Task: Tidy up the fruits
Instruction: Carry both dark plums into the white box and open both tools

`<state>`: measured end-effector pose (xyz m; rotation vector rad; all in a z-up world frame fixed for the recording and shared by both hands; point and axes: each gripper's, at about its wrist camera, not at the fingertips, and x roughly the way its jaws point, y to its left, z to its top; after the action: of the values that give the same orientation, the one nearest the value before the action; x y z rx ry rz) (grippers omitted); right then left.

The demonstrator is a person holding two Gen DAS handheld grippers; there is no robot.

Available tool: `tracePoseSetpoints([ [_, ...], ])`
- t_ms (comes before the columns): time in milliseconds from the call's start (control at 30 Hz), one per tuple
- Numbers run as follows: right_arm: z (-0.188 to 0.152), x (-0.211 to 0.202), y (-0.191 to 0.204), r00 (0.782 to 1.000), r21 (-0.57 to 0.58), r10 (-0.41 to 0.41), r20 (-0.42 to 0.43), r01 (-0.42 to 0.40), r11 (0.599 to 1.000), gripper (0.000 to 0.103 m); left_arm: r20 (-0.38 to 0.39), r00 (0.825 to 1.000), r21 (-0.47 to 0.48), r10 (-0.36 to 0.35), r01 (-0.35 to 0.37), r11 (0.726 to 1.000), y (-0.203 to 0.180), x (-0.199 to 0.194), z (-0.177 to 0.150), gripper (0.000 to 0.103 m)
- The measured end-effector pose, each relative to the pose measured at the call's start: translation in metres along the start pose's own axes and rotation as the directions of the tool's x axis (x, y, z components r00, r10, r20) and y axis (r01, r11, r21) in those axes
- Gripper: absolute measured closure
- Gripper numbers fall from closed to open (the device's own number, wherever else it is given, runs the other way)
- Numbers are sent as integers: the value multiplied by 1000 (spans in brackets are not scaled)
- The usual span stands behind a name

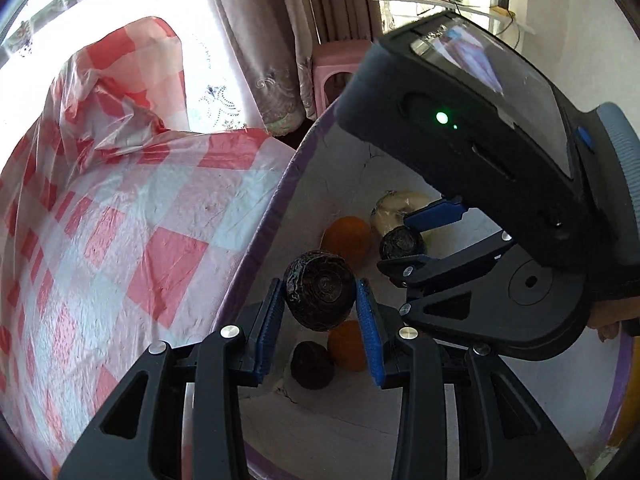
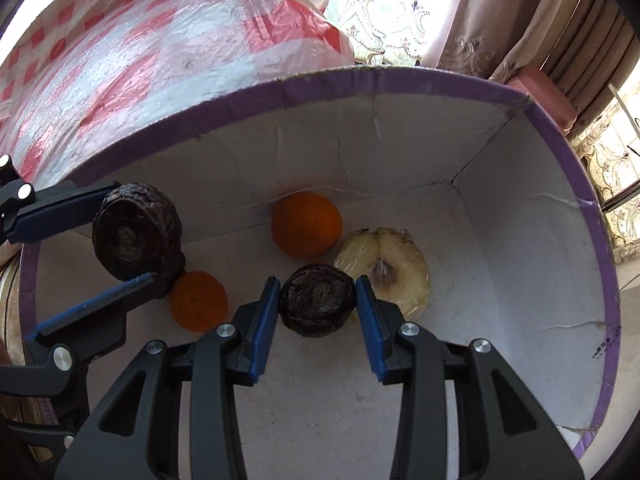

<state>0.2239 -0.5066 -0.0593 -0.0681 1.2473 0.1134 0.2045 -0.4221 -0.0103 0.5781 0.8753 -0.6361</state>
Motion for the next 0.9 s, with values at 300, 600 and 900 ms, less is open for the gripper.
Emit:
tracePoseSetpoints([
  [300,1,11,3,999,-17,-11,-37,11,1000,61,-48,998,86,30,-26,996,-1,21,-1,68],
  [600,-4,15,14,993,-72,-117,-11,116,991,35,-36,996,182,85,-77,980,-15,27,-4,65],
  [900,-1,25,19,989,-81,-145,-34,142,986,31,-23,991,222,130,-122,967,-25,29,-6,65],
])
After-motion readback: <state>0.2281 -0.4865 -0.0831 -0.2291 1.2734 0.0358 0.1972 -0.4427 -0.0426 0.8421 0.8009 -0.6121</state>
